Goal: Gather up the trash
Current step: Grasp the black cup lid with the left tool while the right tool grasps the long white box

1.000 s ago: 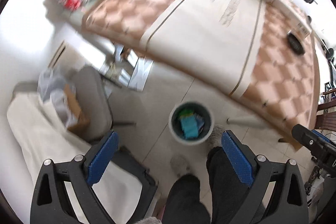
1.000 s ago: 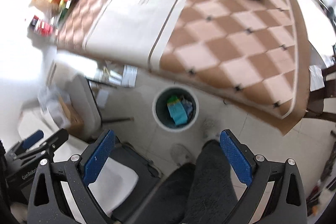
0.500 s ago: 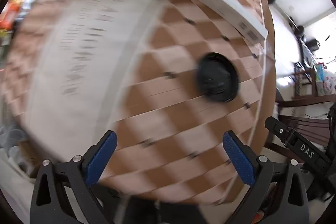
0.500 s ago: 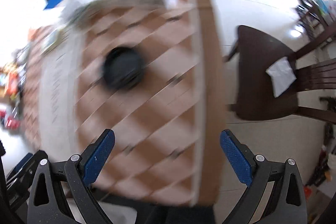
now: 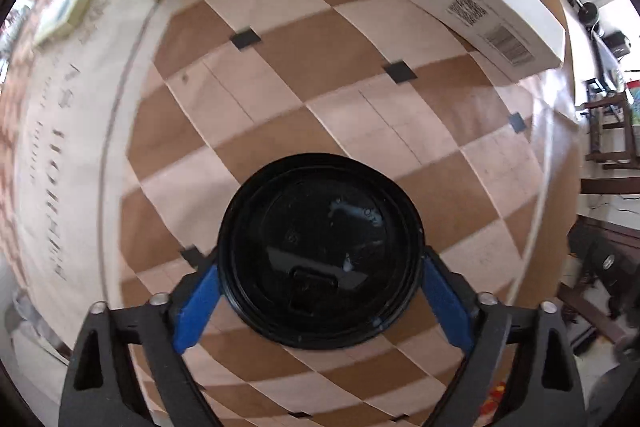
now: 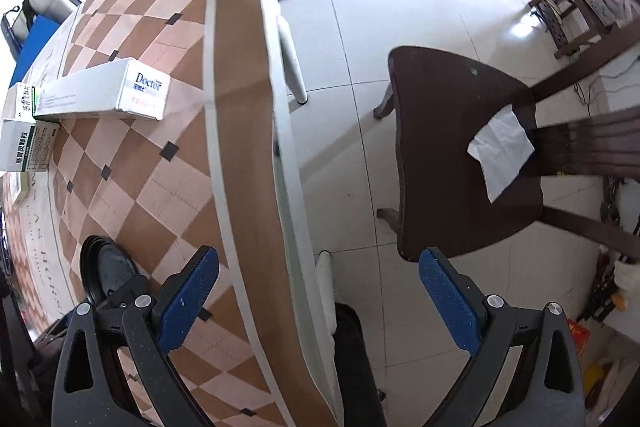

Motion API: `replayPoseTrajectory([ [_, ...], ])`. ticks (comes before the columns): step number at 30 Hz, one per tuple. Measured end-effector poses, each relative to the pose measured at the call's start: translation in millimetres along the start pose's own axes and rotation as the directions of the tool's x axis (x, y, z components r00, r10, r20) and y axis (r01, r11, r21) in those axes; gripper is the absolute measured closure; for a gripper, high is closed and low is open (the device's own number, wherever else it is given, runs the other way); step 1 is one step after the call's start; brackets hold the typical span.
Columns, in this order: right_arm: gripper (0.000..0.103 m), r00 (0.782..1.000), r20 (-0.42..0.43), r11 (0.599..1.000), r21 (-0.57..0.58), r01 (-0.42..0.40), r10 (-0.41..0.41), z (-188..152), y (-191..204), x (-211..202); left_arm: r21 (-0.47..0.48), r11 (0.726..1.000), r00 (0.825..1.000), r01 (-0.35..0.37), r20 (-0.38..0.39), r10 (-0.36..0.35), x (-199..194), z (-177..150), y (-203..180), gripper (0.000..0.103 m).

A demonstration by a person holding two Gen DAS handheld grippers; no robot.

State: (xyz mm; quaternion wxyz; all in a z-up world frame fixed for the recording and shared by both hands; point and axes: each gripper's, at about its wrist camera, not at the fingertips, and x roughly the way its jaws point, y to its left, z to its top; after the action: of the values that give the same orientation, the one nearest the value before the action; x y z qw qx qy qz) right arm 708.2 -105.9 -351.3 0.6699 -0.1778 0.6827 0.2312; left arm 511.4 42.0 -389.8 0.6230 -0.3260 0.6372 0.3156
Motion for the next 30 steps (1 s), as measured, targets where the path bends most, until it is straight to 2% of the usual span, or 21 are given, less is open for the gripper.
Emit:
replayPoseTrajectory([
  [2,0.002,1.000,0.011,0.999,-0.032,-0.003,0.003,8,13,-3,0.011,1.000,1.000,-0.015,0.011,0.015,-4,2,8,0.016],
  [4,0.002,1.000,0.028,0.996,-0.086,-0.011,0.013,20,32,-10,-0.003,0.998,0.998,-0.059,0.033,0.059,-9,7,26,0.016],
  [9,0.002,0.995,0.085,0.954,-0.299,-0.022,0.050,50,97,-28,-0.135,0.985,0.992,-0.112,0.047,0.119,-19,24,91,0.016],
  [14,0.002,0.994,0.106,0.840,-0.538,0.075,-0.021,82,186,-15,-0.223,0.970,0.993,-0.099,0.038,0.110,-22,38,126,0.016],
  [15,0.002,0.993,0.107,0.801,-0.590,0.103,-0.049,87,207,-7,-0.232,0.968,0.994,-0.094,0.038,0.106,-23,39,130,0.016],
  [18,0.003,0.990,0.109,0.731,-0.667,0.144,-0.095,98,242,12,-0.238,0.967,0.994,-0.088,0.039,0.100,-28,40,138,0.016],
  [19,0.005,0.989,0.106,0.722,-0.676,0.146,-0.101,101,249,16,-0.236,0.968,0.994,-0.087,0.040,0.099,-30,44,139,0.016],
  [20,0.018,0.990,0.090,0.710,-0.689,0.142,-0.110,105,256,22,-0.236,0.968,0.994,-0.086,0.043,0.099,-31,43,137,0.016],
  [21,0.044,0.990,0.074,0.710,-0.691,0.135,-0.116,109,260,25,-0.236,0.968,0.994,-0.082,0.044,0.095,-31,43,139,0.016],
  [23,0.044,0.993,0.060,0.737,-0.666,0.117,-0.103,115,261,26,-0.234,0.969,0.995,-0.076,0.047,0.089,-30,39,137,0.016],
  [24,0.051,0.995,0.049,0.753,-0.651,0.100,-0.089,117,257,27,-0.231,0.970,0.995,-0.074,0.049,0.088,-32,38,137,0.016],
  [27,0.055,0.999,-0.005,0.839,-0.543,0.029,-0.037,125,238,25,-0.225,0.971,0.993,-0.081,0.061,0.097,-34,25,146,0.016],
  [30,0.059,0.999,-0.035,0.900,-0.434,-0.039,0.027,123,216,21,-0.222,0.972,0.992,-0.076,0.082,0.097,-44,12,152,0.016],
])
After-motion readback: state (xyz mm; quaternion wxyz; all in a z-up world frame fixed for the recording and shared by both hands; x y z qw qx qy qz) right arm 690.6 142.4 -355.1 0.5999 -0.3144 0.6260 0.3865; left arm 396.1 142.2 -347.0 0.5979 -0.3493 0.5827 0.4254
